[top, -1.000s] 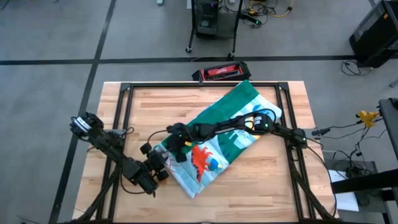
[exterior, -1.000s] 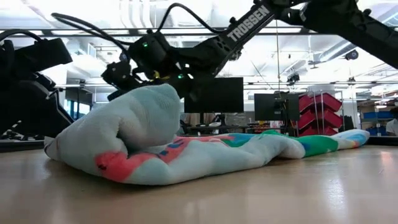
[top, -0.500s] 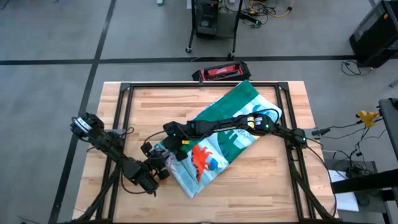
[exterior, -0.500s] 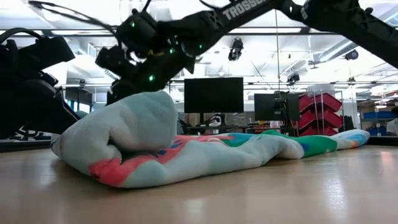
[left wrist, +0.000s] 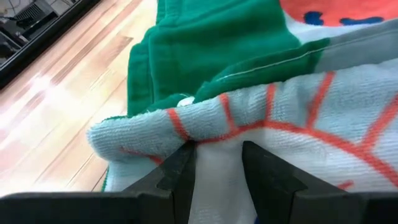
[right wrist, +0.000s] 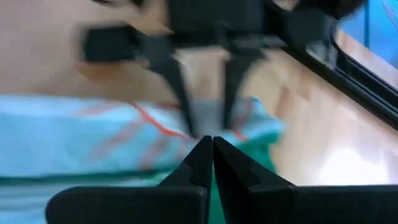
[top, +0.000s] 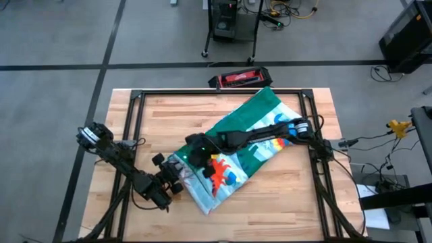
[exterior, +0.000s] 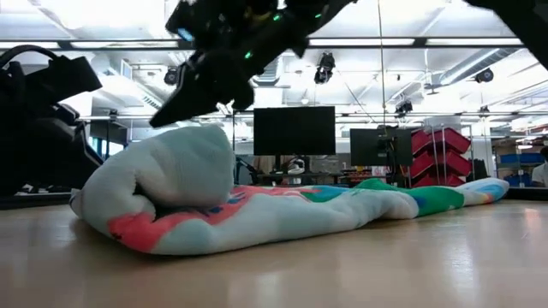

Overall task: Roll towel
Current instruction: Roll the multi-color dinosaur print towel

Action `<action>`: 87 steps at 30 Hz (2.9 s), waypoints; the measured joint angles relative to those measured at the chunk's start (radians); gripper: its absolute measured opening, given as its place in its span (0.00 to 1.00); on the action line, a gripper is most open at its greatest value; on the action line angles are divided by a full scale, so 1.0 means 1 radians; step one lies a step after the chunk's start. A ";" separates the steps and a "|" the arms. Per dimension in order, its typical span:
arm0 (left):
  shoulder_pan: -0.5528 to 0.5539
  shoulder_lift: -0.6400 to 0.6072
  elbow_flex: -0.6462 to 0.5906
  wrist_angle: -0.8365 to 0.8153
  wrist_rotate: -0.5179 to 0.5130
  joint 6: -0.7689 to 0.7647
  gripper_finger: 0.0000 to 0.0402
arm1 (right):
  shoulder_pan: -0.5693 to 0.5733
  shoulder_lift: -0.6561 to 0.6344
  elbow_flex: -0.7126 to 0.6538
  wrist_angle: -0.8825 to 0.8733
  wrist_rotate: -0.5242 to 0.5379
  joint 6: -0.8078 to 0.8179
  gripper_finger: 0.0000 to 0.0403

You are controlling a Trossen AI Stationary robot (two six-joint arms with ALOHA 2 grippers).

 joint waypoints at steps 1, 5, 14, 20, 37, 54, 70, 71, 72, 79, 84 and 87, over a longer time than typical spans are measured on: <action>0.000 0.000 0.000 0.000 0.000 0.000 0.30 | 0.001 -0.001 -0.026 0.017 0.000 0.017 0.00; 0.000 -0.001 -0.002 0.004 0.000 -0.015 0.30 | -0.005 0.024 -0.097 0.104 -0.018 0.073 0.00; 0.000 -0.009 -0.002 0.004 0.003 -0.021 0.30 | -0.004 0.109 -0.096 0.148 0.031 0.078 0.00; 0.000 -0.012 -0.002 -0.003 0.003 -0.020 0.30 | -0.008 0.025 -0.096 0.062 0.099 0.018 0.00; 0.000 -0.015 -0.002 -0.004 0.005 -0.026 0.30 | -0.029 0.114 -0.097 0.213 -0.065 0.110 0.00; -0.001 -0.018 -0.002 0.001 0.005 -0.022 0.30 | -0.062 0.131 -0.099 0.357 -0.089 0.135 0.00; -0.001 -0.018 -0.002 -0.003 0.004 -0.022 0.30 | -0.057 0.049 -0.119 0.269 -0.032 0.163 0.00; -0.001 -0.018 -0.002 -0.003 0.004 -0.022 0.30 | -0.055 0.044 -0.129 0.272 -0.045 0.163 0.00; -0.001 -0.018 -0.002 -0.003 0.004 -0.023 0.30 | -0.052 0.040 -0.144 0.273 -0.059 0.164 0.00; -0.001 -0.018 -0.002 -0.004 0.004 -0.026 0.30 | -0.018 0.055 -0.272 0.434 -0.097 0.199 0.00; -0.001 -0.018 -0.002 0.000 0.003 -0.031 0.30 | -0.014 0.052 -0.326 0.488 -0.089 0.214 0.00; 0.000 -0.018 -0.002 0.000 0.004 -0.040 0.30 | -0.006 0.004 -0.344 0.487 -0.089 0.206 0.00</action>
